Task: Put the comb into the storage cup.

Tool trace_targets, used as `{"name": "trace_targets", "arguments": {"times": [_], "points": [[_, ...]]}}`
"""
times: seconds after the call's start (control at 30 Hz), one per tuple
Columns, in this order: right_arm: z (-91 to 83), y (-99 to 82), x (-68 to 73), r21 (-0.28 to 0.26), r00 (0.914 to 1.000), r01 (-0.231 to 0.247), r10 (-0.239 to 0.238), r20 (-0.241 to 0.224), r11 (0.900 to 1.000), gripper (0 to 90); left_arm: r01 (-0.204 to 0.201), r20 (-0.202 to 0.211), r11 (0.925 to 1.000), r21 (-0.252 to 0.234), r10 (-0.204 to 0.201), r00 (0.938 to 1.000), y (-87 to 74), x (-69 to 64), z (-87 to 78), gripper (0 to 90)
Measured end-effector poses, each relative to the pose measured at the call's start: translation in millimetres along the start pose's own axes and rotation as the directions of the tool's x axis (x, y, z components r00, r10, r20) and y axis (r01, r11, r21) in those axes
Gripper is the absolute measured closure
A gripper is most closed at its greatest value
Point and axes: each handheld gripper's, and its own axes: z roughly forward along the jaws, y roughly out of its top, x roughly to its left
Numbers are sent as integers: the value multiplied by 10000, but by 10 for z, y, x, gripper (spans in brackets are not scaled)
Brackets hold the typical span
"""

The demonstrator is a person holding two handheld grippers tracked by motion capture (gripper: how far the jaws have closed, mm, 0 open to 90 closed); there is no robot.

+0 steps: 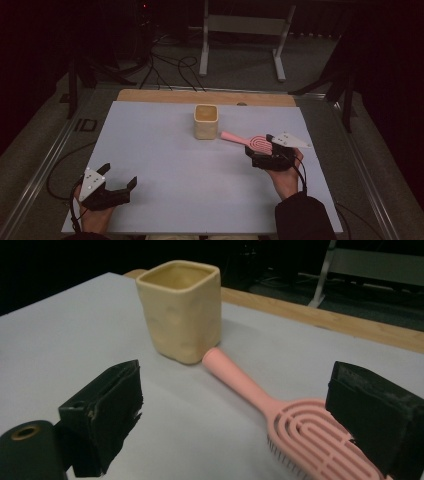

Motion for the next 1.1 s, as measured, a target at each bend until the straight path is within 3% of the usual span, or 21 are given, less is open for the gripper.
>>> {"name": "trace_targets", "arguments": {"times": [0.7,1.1], "points": [[336,237,-1,143,9993,-319,316,221,9994,79,-28,4,10000,-22,28,10000,2,2,-11,2],[552,290,-116,403,9968,-678,661,442,9969,103,-30,19,10000,-23,30,10000,0,3,-12,2]]}}
